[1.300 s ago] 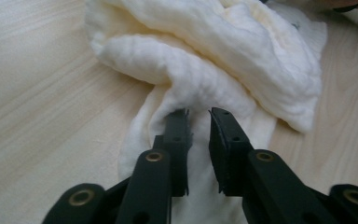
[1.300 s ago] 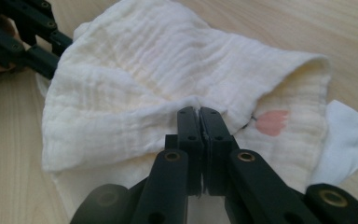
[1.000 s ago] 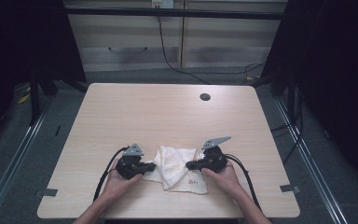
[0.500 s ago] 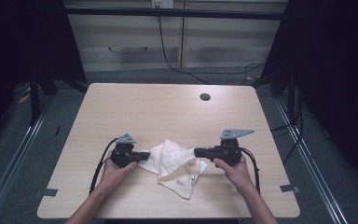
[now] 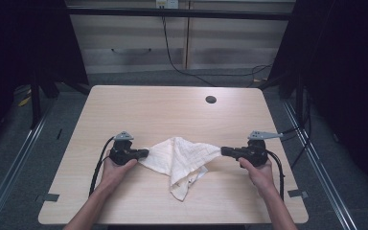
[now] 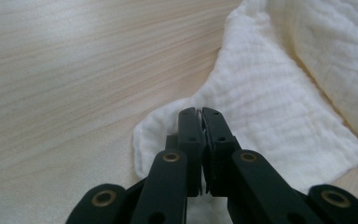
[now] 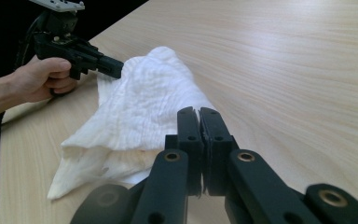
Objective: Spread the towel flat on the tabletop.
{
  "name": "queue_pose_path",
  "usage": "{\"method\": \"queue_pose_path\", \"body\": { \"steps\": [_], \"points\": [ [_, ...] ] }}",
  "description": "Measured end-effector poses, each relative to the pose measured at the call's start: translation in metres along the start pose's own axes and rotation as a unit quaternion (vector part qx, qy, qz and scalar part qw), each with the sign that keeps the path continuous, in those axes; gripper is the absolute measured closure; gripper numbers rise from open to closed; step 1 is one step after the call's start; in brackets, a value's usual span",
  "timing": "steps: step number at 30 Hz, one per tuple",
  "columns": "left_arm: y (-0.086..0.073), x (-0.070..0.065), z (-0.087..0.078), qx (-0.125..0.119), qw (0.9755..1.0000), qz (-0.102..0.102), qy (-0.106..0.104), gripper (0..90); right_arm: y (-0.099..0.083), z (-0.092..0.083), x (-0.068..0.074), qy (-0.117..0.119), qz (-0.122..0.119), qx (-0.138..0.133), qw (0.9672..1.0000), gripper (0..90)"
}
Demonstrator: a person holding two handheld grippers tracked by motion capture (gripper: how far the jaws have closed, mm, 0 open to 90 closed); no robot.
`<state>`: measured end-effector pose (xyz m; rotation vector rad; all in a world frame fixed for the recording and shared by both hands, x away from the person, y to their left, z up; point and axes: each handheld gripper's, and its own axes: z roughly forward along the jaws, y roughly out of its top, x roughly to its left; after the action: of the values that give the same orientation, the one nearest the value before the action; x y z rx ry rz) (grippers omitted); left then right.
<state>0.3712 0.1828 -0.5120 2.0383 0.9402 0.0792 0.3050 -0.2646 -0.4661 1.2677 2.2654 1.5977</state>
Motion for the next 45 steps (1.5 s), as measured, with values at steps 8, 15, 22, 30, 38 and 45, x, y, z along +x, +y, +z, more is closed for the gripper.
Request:
{"method": "queue_pose_path", "body": {
  "steps": [8,15,22,30,38,45],
  "points": [
    [0.005,-0.031,-0.020,-0.029,0.9991,0.024,-0.020,69.1,-0.006,0.004,0.002,0.003,-0.003,0.008,1.0000,88.3],
    [-0.007,-0.067,-0.034,-0.037,0.9946,0.029,-0.093,62.9,-0.008,0.003,0.003,0.003,0.000,0.003,1.0000,88.3],
    [-0.023,-0.093,-0.022,-0.002,0.9915,0.047,-0.122,60.5,-0.009,-0.002,0.002,-0.002,0.003,-0.002,1.0000,88.3],
    [-0.026,-0.113,-0.001,0.024,0.9900,0.063,-0.124,52.9,-0.011,-0.004,0.004,0.001,0.001,-0.004,1.0000,88.2],
    [-0.027,-0.123,0.012,0.038,0.9921,0.065,-0.100,53.4,-0.011,-0.003,0.005,0.006,-0.001,-0.002,1.0000,88.2],
    [-0.026,-0.120,0.015,0.036,0.9920,0.090,-0.080,84.8,-0.010,-0.003,0.007,0.013,-0.002,-0.006,0.9999,88.2]
  ]
}}
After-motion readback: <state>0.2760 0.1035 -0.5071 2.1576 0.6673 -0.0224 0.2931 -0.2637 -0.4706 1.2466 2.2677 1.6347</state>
